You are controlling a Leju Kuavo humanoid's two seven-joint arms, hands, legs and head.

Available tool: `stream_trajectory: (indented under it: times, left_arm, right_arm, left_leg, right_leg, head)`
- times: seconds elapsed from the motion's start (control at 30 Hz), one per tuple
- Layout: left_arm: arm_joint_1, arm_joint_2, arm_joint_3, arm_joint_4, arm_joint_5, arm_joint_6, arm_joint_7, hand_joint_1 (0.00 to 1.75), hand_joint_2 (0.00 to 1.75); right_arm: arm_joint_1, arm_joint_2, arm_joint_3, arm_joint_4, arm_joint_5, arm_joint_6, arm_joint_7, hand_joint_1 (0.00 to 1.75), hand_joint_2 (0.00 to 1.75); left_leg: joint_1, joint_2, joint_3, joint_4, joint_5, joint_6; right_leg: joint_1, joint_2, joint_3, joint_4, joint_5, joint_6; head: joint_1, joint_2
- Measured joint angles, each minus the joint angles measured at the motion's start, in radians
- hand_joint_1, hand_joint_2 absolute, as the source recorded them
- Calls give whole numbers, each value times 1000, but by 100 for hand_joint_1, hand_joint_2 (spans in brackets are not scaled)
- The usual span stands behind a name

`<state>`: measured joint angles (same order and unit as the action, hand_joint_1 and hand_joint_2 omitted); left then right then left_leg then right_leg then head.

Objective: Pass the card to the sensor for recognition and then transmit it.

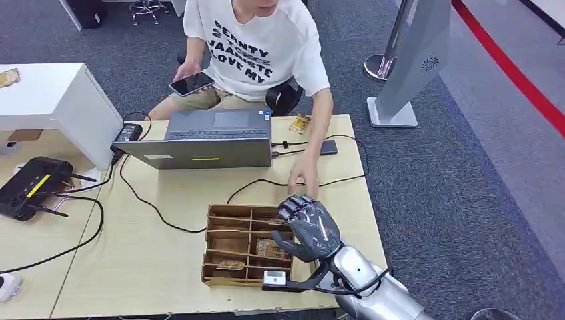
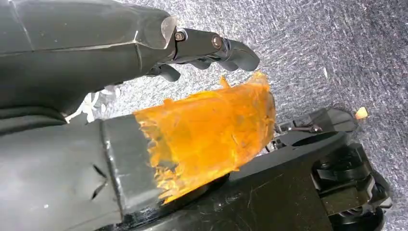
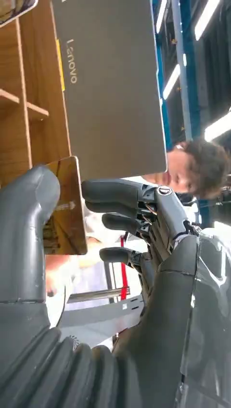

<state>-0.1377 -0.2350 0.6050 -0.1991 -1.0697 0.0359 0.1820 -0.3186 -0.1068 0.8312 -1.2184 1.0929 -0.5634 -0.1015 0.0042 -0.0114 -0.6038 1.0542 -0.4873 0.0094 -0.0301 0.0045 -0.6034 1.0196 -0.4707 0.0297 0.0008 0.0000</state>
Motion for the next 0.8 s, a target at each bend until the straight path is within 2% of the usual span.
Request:
stream_trajectory:
  times: [0.17,0.23,0.27,0.33,0.4,0.57,0.8]
  left_arm:
    - [0,0,0,0,0,0,0,0,0]
    - [0,0,0,0,0,0,0,0,0]
    - [0,0,0,0,0,0,0,0,0]
    - [0,0,0,0,0,0,-2,0,0]
    - [0,0,0,0,0,0,-2,0,0]
    - [0,0,-4,0,0,0,-2,0,0]
    - [0,0,-6,0,0,0,-2,0,0]
  right_arm:
    - [3,-1,0,4,0,0,0,101,175]
    - [4,-1,0,4,0,0,0,117,175]
    - [4,-1,0,5,0,0,0,117,175]
    - [5,-2,0,6,0,1,0,145,175]
    - [5,-2,0,10,-1,1,0,157,175]
    - [4,-2,-2,11,-1,2,0,157,175]
    - [3,-2,-4,12,-1,2,0,173,175]
  left_leg:
    - [0,0,0,0,0,0]
    - [0,0,0,0,0,0]
    - [0,0,0,0,0,0]
    - [0,0,0,0,0,0]
    - [0,0,0,0,0,0]
    - [0,0,0,0,0,0]
    - [0,0,0,0,0,0]
  right_leg:
    - [0,0,0,0,0,0]
    - [0,0,0,0,0,0]
    - [0,0,0,0,0,0]
    - [0,0,0,0,0,0]
    - [0,0,0,0,0,0]
    - [0,0,0,0,0,0]
    - [0,0,0,0,0,0]
  head:
    - [0,0]
    - [0,0]
    - [0,0]
    - [0,0]
    - [0,0]
    - [0,0]
    - [0,0]
